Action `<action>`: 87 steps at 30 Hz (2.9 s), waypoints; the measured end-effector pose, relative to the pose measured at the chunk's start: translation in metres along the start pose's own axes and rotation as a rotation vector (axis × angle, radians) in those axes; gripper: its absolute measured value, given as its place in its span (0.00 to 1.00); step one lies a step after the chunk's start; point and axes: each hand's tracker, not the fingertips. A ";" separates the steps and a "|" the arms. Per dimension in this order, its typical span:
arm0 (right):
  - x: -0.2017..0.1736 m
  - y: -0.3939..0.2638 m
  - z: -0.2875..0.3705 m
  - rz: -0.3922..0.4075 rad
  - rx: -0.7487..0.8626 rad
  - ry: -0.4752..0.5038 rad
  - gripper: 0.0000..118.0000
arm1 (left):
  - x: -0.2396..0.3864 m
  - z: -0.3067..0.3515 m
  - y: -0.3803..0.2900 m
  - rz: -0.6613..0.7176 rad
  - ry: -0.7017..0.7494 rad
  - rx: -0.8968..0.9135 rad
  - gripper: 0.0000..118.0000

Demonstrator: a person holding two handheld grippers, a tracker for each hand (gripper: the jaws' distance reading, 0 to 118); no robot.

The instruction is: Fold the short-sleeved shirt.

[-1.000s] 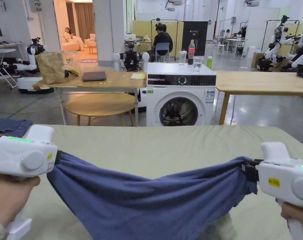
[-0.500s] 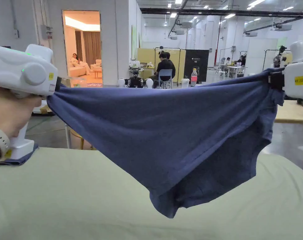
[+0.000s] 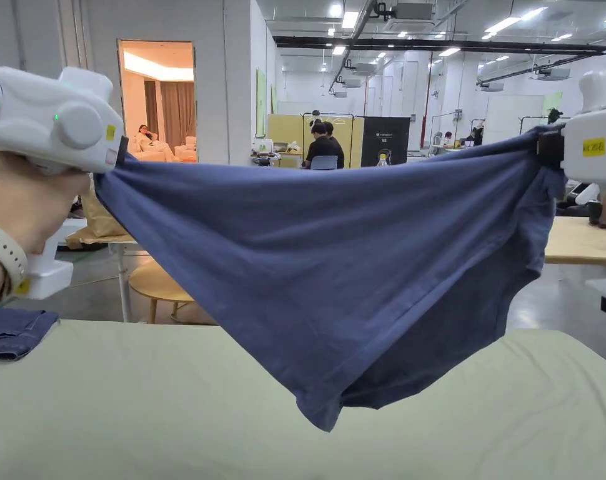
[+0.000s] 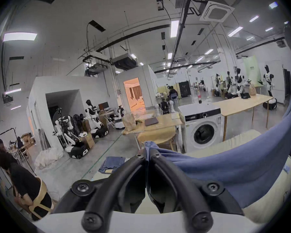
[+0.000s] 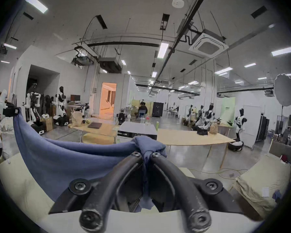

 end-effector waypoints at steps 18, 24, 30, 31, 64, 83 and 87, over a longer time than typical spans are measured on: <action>0.002 -0.206 0.047 0.023 -0.192 -0.003 0.02 | 0.048 0.002 -0.204 0.020 -0.119 -0.223 0.00; 0.003 -0.302 0.138 0.001 -0.367 0.032 0.02 | 0.055 0.095 -0.313 0.078 -0.212 -0.355 0.00; -0.006 -0.417 0.217 0.027 -0.619 0.055 0.02 | 0.060 0.171 -0.426 0.022 -0.233 -0.542 0.00; -0.007 -0.433 0.223 0.016 -0.673 0.061 0.02 | 0.060 0.174 -0.442 0.042 -0.226 -0.569 0.00; -0.157 -0.345 0.249 -0.018 -0.269 0.238 0.00 | 0.010 0.250 -0.446 0.203 -0.307 -0.470 0.00; -0.183 -0.387 0.191 0.018 -0.430 0.226 0.00 | 0.014 0.109 -0.522 0.244 -0.419 -0.721 0.38; -0.176 -0.384 0.183 0.023 -0.429 0.227 0.00 | 0.002 0.127 -0.511 0.382 -0.503 -0.661 0.00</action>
